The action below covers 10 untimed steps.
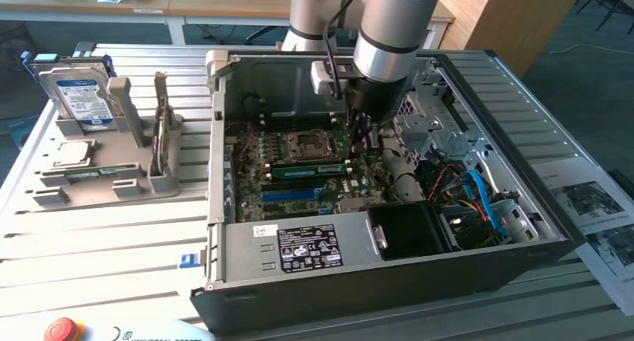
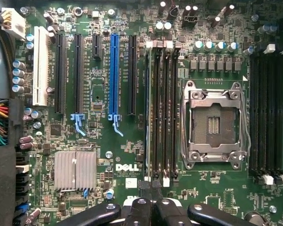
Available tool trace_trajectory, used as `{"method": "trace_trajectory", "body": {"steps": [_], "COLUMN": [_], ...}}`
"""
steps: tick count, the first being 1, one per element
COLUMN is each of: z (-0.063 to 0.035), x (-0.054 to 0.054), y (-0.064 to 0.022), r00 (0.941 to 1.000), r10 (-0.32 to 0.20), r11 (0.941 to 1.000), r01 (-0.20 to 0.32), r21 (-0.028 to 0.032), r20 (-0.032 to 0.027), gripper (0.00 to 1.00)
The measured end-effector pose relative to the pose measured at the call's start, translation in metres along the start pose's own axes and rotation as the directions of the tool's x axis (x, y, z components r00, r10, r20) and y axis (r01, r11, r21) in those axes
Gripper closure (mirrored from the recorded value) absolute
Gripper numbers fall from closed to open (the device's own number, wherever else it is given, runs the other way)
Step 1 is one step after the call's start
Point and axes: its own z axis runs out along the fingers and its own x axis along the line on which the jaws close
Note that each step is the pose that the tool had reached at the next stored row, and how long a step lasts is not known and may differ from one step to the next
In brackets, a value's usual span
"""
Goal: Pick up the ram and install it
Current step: 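Press down the ram until it locks into place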
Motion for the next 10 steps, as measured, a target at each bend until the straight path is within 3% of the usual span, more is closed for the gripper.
{"method": "trace_trajectory", "body": {"steps": [10], "z": [0.0065], "x": [0.0001], "y": [0.0005], "r00": [1.0], "r10": [0.0], "r11": [1.0], "r01": [0.0], "r21": [0.0], "r20": [-0.0004], "gripper": [0.9]}}
